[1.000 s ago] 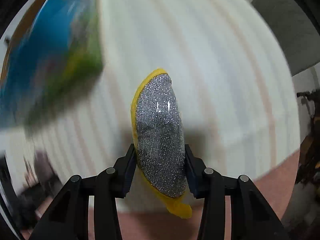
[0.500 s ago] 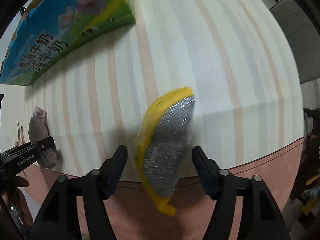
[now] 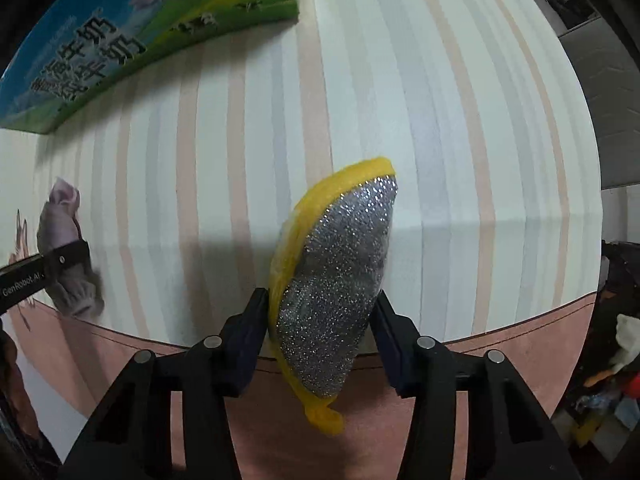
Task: Organize soft objects
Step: 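Place the lilac cloth and yellow sponge into the box, open both grippers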
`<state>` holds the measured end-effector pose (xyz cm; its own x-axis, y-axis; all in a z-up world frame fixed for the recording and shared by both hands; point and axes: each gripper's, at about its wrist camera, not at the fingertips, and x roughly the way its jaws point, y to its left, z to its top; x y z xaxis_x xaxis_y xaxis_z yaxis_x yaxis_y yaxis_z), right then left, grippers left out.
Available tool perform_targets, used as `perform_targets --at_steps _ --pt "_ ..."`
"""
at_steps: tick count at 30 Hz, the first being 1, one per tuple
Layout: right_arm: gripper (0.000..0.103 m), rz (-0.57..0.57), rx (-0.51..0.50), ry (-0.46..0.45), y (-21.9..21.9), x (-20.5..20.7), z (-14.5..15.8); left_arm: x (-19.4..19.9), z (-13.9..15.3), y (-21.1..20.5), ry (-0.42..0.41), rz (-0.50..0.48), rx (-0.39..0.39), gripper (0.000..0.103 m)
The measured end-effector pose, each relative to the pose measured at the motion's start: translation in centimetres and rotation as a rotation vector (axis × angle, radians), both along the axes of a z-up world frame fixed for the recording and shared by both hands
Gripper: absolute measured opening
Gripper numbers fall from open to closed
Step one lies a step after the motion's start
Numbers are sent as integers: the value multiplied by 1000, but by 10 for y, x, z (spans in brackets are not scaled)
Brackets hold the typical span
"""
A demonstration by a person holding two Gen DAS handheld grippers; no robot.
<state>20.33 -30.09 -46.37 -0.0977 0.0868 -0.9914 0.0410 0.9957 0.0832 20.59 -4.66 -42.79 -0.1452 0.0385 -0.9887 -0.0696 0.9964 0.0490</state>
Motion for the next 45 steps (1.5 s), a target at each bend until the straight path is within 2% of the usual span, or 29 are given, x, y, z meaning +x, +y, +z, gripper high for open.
perform_targets --at_steps 4,6,9,13,16,20,24,27,30,34,41,45 --pt "48 19 -10 -12 14 -4 -2 -4 6 -10 -1 -10 8 36" --pt "47 21 -9 -27 15 -5 15 -5 10 -13 -3 -11 2 36" --pt "47 12 21 -51 16 -2 32 -6 33 -23 -36 -22 -27 35" --pt "47 -1 106 -106 16 6 75 -1 88 -36 -118 -50 -104 35" --pt "46 7 180 -169 20 20 121 13 145 -44 -218 -78 -153 35" --pt "46 31 243 -265 23 52 185 47 205 -43 -314 -113 -181 36" --pt "46 50 237 -348 20 109 230 94 230 -27 -363 -126 -145 36" --pt "46 54 197 -363 24 153 233 134 231 -9 -368 -112 -110 36" --pt "46 50 157 -327 33 197 213 174 216 6 -342 -102 -54 36" --pt "46 33 104 -265 43 242 174 208 180 22 -263 -86 -15 36" --pt "46 46 -9 -191 58 280 120 241 108 36 -106 -90 50 36" --pt "48 50 -84 -154 61 292 94 248 82 41 -37 -75 53 38"
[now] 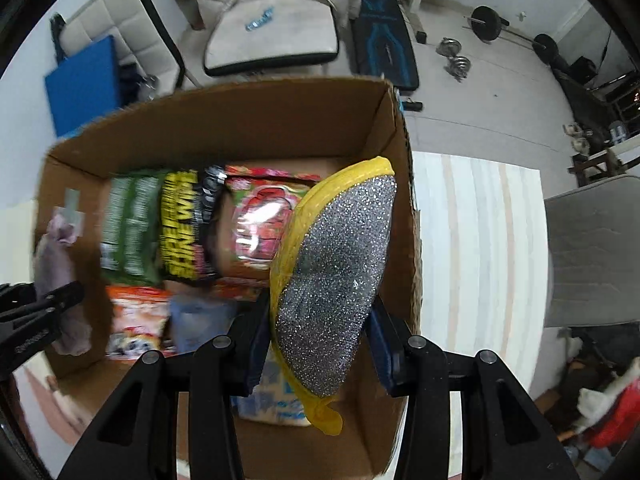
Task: Organize soft objects
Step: 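Place the lilac cloth and yellow sponge into the box, open both grippers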
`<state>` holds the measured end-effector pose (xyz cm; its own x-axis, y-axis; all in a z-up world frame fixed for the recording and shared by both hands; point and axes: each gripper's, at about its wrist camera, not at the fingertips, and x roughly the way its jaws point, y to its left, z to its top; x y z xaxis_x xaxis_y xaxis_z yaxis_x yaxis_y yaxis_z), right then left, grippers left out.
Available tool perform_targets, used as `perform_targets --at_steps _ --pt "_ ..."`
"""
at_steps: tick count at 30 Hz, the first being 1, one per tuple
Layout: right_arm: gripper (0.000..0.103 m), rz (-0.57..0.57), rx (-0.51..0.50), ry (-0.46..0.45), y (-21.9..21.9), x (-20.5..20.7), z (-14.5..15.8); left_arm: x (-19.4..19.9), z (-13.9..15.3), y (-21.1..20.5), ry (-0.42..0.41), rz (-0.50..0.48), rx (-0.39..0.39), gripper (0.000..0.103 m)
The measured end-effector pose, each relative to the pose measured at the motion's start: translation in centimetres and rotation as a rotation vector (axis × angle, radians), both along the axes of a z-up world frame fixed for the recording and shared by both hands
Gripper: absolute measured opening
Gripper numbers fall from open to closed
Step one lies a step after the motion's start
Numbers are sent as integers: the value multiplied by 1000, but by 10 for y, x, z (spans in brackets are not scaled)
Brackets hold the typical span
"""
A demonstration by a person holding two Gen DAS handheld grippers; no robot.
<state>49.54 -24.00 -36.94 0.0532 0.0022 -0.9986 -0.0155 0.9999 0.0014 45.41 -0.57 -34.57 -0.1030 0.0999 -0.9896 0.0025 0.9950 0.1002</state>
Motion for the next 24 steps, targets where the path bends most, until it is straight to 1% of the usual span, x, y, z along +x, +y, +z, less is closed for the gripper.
perform_targets --at_steps 3,5,6,7,8,9,10,11,12,13,14,18,19,20,24 --pt "51 8 -39 34 2 2 -14 1 -11 3 32 28 -13 38" --pt "52 21 -51 31 4 0 -17 0 -14 3 35 34 -19 40" --pt "55 19 -49 32 4 0 -17 1 -14 4 30 31 -17 41" --pt "60 18 -43 32 4 -1 -18 1 -14 4 22 29 -10 44" --pt "63 21 -30 36 5 -2 -18 1 -12 4 9 30 -12 51" --pt "70 22 -19 39 5 -3 -18 2 -10 5 -2 35 -18 56" --pt "76 22 -7 40 7 -4 -17 5 -11 9 -10 41 -20 68" --pt "79 23 -3 40 7 -4 -17 5 -8 10 -23 44 -20 79" --pt "86 28 -5 39 9 -6 -16 7 -4 10 -35 46 -22 83" --pt "94 35 -14 34 11 -7 -15 6 -1 10 -47 45 -21 90" --pt "96 37 -27 27 12 -8 -13 6 2 10 -54 41 -17 92" --pt "96 25 -8 17 13 -11 -6 2 12 5 -70 26 -8 94" --pt "96 25 -11 13 12 -13 -4 1 13 4 -73 23 -5 99" --pt "96 25 -13 12 14 -14 -2 -1 15 4 -78 22 -7 101" --pt "96 25 6 9 13 -20 4 -7 20 -4 -105 32 -17 101"
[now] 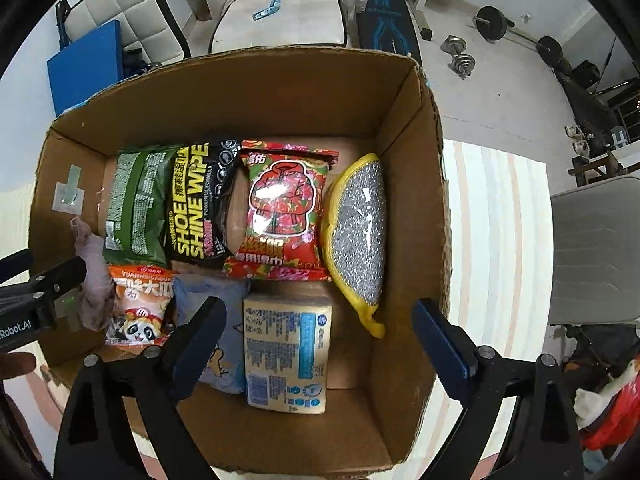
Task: Organize soft objects
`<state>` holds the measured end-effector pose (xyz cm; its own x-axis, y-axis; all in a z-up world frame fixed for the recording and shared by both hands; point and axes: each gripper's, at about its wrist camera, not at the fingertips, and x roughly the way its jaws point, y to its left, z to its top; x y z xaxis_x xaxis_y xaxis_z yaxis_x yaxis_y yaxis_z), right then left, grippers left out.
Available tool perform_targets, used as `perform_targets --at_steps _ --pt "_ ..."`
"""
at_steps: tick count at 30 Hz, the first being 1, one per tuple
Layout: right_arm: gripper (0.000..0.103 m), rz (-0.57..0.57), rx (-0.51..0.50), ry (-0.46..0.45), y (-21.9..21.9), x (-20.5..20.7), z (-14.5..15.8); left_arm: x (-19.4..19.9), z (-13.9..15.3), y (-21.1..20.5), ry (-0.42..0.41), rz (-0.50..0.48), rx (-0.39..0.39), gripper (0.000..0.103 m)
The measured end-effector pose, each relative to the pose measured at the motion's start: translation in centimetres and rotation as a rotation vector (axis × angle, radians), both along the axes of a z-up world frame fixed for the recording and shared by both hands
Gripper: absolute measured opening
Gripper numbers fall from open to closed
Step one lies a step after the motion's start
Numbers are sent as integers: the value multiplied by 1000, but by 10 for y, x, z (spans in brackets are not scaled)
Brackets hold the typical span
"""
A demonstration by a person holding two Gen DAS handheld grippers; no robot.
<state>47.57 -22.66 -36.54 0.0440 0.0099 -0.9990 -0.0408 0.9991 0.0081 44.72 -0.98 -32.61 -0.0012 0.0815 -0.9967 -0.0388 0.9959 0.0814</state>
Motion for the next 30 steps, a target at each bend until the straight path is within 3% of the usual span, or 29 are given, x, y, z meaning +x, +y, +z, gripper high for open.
perform_targets --at_steps 8,14,27,30 --pt "96 13 25 -40 2 -24 20 -25 20 -6 -65 58 -53 101" --pt "96 15 56 -105 0 -59 52 -53 62 -20 -186 33 -3 101" --pt "96 -8 93 -321 -26 -164 169 -164 174 -46 -397 8 -20 101" --pt "96 0 95 -373 -29 -196 199 -191 198 -54 -447 -12 6 101"
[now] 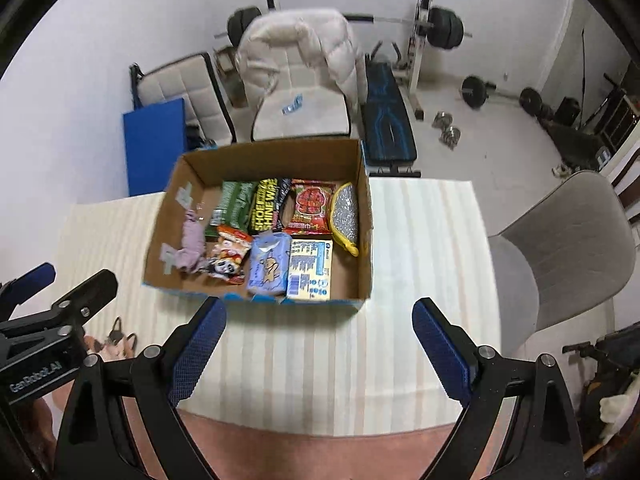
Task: Organize soft objects
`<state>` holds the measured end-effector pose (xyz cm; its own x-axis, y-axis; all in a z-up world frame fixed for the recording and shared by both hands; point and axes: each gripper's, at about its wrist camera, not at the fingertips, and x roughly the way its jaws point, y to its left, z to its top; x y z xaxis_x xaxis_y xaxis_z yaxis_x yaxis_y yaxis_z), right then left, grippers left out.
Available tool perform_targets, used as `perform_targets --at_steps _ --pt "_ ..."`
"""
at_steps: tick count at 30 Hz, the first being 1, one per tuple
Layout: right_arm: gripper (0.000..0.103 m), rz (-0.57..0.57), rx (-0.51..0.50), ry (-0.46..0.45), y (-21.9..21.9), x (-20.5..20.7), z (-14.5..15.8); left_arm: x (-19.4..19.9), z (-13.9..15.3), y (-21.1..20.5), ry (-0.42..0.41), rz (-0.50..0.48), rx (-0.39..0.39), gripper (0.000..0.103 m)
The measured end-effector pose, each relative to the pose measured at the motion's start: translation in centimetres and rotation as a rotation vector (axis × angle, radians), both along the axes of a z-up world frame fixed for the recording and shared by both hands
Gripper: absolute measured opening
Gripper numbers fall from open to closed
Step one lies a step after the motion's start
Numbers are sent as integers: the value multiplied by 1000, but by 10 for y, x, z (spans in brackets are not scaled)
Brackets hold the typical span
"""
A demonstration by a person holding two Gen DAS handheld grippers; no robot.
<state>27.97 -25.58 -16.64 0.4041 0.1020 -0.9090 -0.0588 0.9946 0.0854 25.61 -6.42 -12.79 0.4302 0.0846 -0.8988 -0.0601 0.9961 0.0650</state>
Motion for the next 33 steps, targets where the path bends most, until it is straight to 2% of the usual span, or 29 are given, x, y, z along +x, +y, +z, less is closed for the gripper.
perform_targets --at_steps 8,12,19,28,29,30,33 --pt "96 12 43 -99 -9 -80 63 -69 58 -11 -105 -11 8 101" --pt "96 13 52 -149 -15 -113 96 -93 80 -15 -108 -23 -34 101" --pt "96 8 43 -218 -30 -155 140 -129 109 -21 -155 -33 -45 101" --pt "96 -8 30 -221 -38 -172 148 -145 125 -21 -200 -19 -47 101" --pt "97 -7 34 -220 -38 -171 146 -144 124 -21 -203 -15 -48 101" --pt "103 -6 35 -219 -38 -170 145 -143 123 -20 -205 -12 -47 101" --pt "103 -19 19 -230 -37 -164 140 -136 118 -20 -200 -19 -39 101"
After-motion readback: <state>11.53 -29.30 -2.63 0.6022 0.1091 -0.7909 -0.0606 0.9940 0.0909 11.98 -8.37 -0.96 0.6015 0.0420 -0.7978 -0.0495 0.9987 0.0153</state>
